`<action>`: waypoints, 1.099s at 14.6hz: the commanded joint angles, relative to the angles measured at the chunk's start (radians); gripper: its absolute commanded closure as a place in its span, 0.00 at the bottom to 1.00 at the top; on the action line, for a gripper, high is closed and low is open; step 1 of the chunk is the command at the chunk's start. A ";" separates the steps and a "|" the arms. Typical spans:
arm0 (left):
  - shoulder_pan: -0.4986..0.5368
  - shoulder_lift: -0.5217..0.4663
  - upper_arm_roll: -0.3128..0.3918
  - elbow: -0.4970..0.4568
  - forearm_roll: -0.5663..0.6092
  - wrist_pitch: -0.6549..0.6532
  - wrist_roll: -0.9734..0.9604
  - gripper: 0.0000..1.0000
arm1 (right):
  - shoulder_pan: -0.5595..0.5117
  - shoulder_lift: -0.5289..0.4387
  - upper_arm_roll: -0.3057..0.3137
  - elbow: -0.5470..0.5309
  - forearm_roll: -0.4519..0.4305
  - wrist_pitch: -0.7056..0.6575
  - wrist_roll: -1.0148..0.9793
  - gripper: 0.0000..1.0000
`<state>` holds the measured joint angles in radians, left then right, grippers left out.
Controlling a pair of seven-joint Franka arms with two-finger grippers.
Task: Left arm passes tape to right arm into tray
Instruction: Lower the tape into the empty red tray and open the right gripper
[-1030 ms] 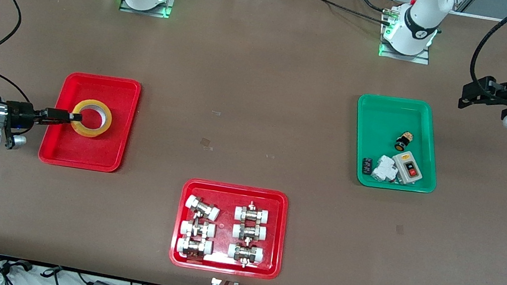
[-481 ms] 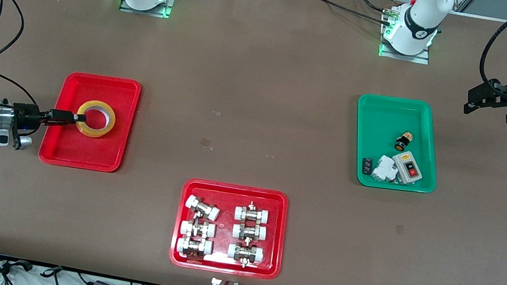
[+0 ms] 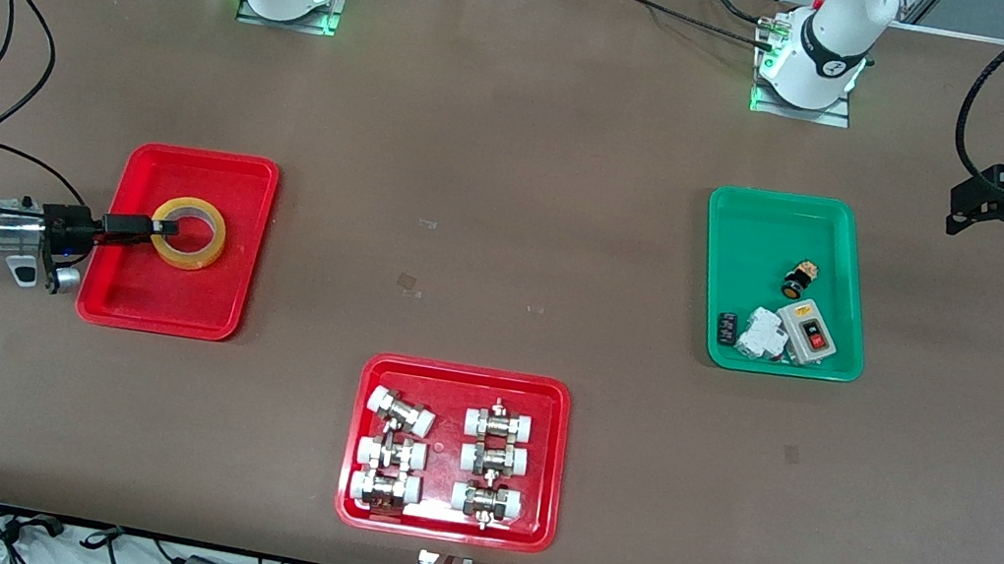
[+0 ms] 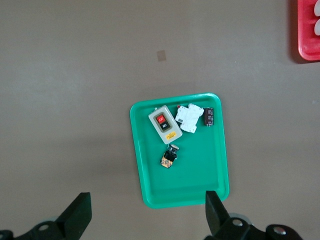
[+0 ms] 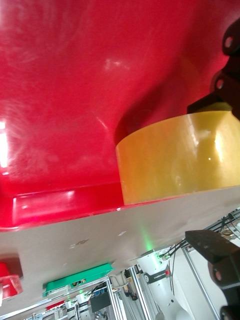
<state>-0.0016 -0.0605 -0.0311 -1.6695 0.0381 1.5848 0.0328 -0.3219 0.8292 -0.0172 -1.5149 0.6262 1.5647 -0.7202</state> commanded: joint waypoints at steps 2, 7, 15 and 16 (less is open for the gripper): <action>0.014 0.054 0.003 0.079 -0.045 -0.051 0.022 0.00 | 0.017 -0.064 0.010 -0.022 -0.142 0.063 -0.018 0.00; 0.067 0.061 0.002 0.077 -0.081 -0.023 0.036 0.00 | 0.093 -0.238 0.008 -0.050 -0.393 0.078 0.115 0.00; 0.064 0.061 -0.013 0.082 -0.073 -0.036 0.018 0.00 | 0.276 -0.429 0.016 0.192 -0.651 -0.086 0.631 0.00; 0.064 0.061 -0.013 0.082 -0.078 -0.036 0.018 0.00 | 0.284 -0.427 0.016 0.252 -0.655 -0.100 0.631 0.00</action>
<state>0.0564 -0.0110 -0.0414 -1.6161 -0.0290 1.5692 0.0465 -0.0554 0.3781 0.0001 -1.3658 0.0030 1.5096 -0.1309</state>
